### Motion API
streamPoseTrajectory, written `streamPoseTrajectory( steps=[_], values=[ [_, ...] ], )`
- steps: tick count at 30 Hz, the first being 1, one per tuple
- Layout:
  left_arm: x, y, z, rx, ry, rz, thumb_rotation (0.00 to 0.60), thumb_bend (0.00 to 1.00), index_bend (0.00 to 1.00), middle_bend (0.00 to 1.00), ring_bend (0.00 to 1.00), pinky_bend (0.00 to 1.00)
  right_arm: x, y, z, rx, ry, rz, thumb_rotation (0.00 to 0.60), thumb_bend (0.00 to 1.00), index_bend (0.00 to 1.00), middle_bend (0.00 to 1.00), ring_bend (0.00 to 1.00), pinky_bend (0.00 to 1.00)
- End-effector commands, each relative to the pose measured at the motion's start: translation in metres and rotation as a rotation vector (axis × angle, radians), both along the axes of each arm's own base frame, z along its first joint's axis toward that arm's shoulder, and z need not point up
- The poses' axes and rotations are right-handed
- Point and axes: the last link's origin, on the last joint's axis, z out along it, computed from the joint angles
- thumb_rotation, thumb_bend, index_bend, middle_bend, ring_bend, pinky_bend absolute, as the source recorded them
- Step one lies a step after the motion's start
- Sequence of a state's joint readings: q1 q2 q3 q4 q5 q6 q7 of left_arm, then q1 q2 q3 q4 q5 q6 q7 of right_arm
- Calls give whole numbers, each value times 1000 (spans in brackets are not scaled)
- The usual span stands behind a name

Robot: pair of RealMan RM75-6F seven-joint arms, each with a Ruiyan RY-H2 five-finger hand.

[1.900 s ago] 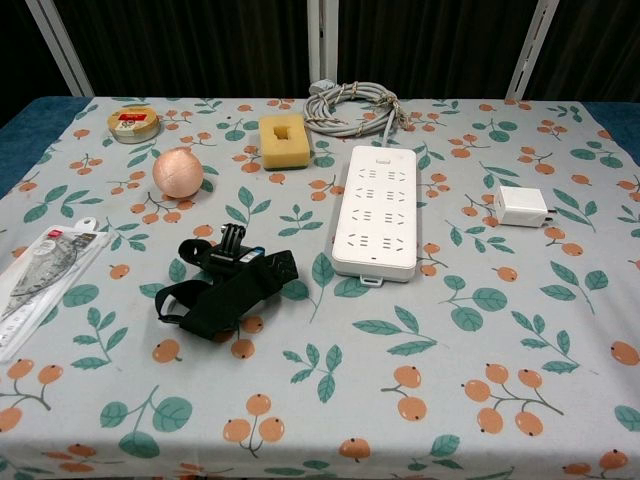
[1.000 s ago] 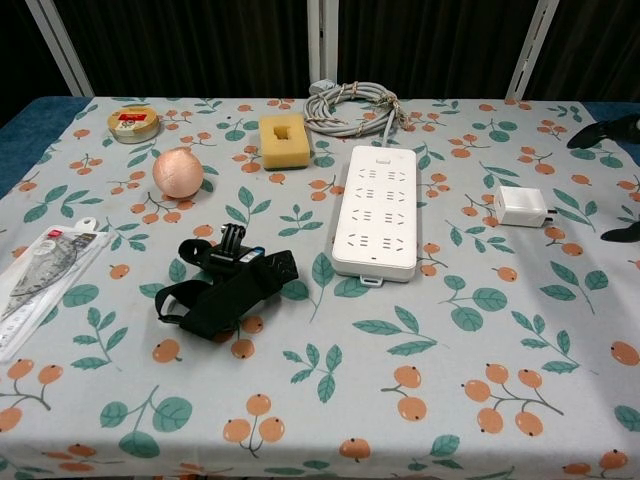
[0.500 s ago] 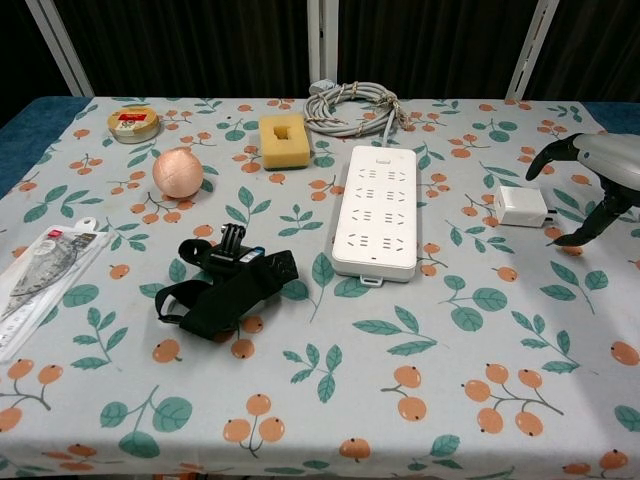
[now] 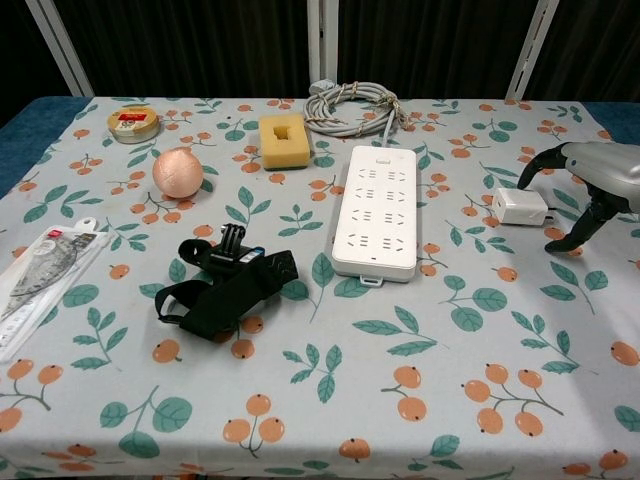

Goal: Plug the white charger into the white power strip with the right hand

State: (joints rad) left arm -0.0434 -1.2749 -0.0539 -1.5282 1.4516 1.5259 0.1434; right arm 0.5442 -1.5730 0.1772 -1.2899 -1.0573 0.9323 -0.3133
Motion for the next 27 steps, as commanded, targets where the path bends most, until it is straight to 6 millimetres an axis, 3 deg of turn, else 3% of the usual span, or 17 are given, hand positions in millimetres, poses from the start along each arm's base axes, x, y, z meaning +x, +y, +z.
streamPoseTrajectory(
  steps=[1,5,11,18,22,27],
  values=[
    [0,0,0,1,-1,0,600,0,94,34,0,0,1,-4,0,-1,-2,-2,600,113,363,157,0,0],
    [0,-1,0,3,0,2,600,0,94,34,0,0,5,-9,-1,3,-8,-3,600,245,387,173,0,0],
    [-2,-3,1,7,-3,8,600,0,94,34,0,0,12,-15,-4,11,-22,-2,600,326,423,193,0,0],
    [-3,-6,3,14,-3,13,600,0,94,34,0,0,17,-16,-2,26,3,13,600,327,422,198,0,0],
    [-3,-6,2,13,-4,12,600,0,94,34,0,0,19,-19,4,49,77,36,600,319,353,208,0,0],
    [-4,-7,2,13,-6,15,600,0,94,34,0,0,26,-23,9,70,187,80,600,214,289,217,0,0]
  ],
)
